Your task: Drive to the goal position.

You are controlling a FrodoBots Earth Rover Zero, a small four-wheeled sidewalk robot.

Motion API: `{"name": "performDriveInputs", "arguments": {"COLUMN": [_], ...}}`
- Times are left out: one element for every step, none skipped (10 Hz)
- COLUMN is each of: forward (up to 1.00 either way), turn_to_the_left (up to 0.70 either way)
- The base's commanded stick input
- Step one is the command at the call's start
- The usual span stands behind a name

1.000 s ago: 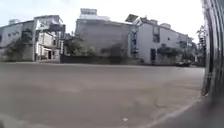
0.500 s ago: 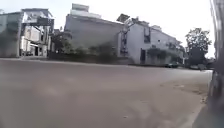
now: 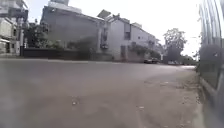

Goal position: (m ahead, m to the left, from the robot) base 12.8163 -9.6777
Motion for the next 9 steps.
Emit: {"name": "performDriveInputs", "arguments": {"forward": [1.0,1.0,1.0,1.0,1.0,1.0,1.0,1.0,1.0], "turn_to_the_left": [-0.21,0.06,0.06,0.06,0.06,0.06,0.06,0.06,0.06]}}
